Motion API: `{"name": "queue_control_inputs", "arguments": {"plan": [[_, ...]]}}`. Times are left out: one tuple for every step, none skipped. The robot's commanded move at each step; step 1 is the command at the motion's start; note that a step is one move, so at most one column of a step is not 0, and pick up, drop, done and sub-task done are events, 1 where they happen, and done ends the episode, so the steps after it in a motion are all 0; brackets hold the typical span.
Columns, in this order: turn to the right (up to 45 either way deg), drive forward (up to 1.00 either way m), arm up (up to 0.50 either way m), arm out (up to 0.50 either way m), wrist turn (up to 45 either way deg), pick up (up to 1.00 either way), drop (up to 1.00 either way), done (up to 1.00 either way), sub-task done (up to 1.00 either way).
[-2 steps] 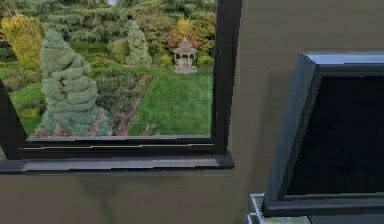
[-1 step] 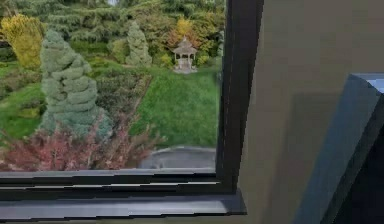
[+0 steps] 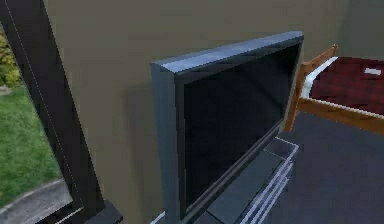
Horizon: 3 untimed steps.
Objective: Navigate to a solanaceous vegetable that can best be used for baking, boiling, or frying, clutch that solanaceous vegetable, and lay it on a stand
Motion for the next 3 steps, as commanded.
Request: {"name": "queue_control_inputs", "arguments": {"plan": [[15.0, 0.00, 0.00, 0.00, 0.0, 0.00, 0.00, 0.00, 0.00], [-45.0, 0.00, 0.00, 0.00, 0.0, 0.00, 0.00, 0.00, 0.00], [-9.0, 0.00, 0.00, 0.00, 0.0, 0.00, 0.00, 0.00, 0.00]]}}
